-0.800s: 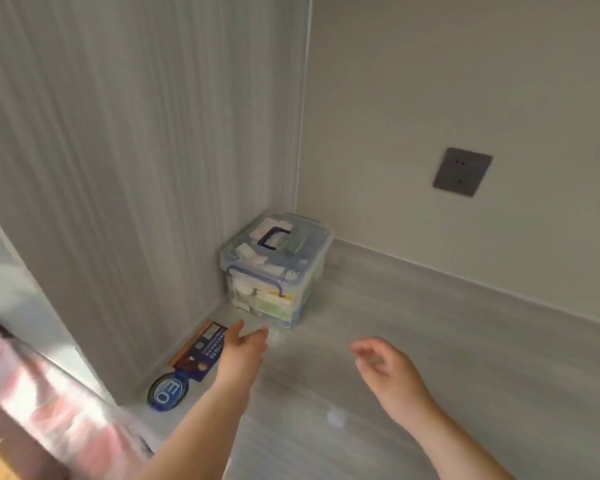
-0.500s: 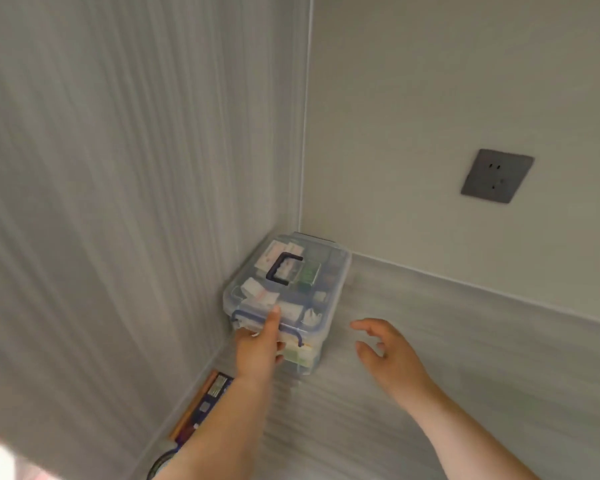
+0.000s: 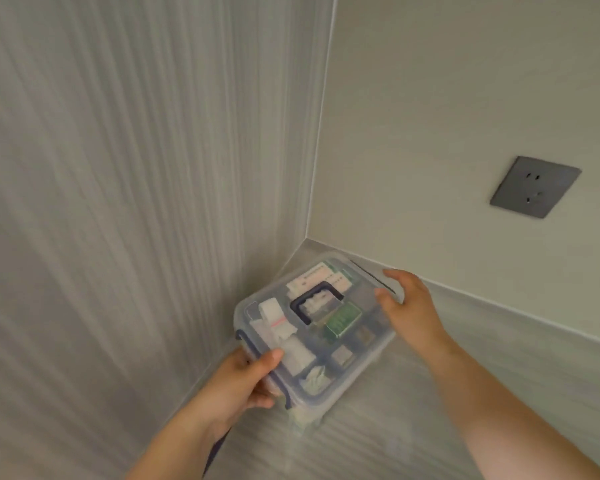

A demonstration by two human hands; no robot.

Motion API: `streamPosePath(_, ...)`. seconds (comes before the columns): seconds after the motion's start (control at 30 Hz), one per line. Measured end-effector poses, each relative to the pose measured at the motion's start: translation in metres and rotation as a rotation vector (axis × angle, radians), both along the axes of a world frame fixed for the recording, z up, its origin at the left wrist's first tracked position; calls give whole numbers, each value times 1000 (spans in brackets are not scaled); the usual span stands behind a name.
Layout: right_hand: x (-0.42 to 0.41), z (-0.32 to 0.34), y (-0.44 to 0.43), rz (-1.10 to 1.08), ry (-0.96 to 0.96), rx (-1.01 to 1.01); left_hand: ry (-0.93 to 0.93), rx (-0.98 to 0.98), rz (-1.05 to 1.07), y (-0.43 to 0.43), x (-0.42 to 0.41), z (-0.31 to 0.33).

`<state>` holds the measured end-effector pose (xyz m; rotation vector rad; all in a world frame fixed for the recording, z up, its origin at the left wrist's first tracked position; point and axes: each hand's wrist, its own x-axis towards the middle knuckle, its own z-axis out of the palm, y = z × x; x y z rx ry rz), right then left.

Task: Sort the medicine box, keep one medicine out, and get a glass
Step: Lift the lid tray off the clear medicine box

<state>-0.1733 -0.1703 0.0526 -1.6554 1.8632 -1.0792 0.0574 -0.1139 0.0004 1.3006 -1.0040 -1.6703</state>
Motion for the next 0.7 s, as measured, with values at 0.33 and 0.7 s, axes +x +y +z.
streamPosePath(0.33,-62,0,54,-93,-59,305,25,22,-228,57,-21,5)
streamPosePath(0.7,-108,-2,165,-26,-252,434,-731,-247,155,91,-67,27)
